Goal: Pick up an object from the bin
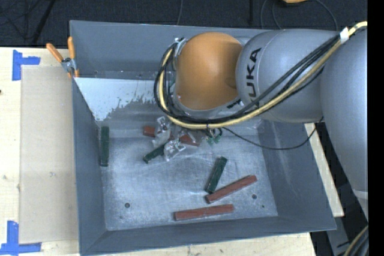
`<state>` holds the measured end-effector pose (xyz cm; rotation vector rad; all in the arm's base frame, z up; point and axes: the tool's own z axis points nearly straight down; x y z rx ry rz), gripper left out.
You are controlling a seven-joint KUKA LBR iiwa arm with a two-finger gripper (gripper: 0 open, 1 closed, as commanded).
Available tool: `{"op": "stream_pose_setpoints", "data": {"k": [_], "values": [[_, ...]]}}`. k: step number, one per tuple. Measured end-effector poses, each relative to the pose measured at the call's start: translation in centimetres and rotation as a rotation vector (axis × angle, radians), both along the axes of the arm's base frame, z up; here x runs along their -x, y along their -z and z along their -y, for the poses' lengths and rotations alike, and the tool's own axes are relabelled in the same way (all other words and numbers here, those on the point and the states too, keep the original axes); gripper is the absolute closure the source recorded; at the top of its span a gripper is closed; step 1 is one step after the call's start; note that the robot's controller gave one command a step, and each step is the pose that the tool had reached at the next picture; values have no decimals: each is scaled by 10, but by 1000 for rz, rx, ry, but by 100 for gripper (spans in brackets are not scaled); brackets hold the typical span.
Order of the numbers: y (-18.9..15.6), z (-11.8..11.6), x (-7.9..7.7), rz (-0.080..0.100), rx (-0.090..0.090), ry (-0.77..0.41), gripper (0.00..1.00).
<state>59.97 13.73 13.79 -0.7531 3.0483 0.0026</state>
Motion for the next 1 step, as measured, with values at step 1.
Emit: {"op": "stream_pose_setpoints", "data": {"k": [1], "values": [[-98, 4, 1, 0, 0, -6, 100]]}}
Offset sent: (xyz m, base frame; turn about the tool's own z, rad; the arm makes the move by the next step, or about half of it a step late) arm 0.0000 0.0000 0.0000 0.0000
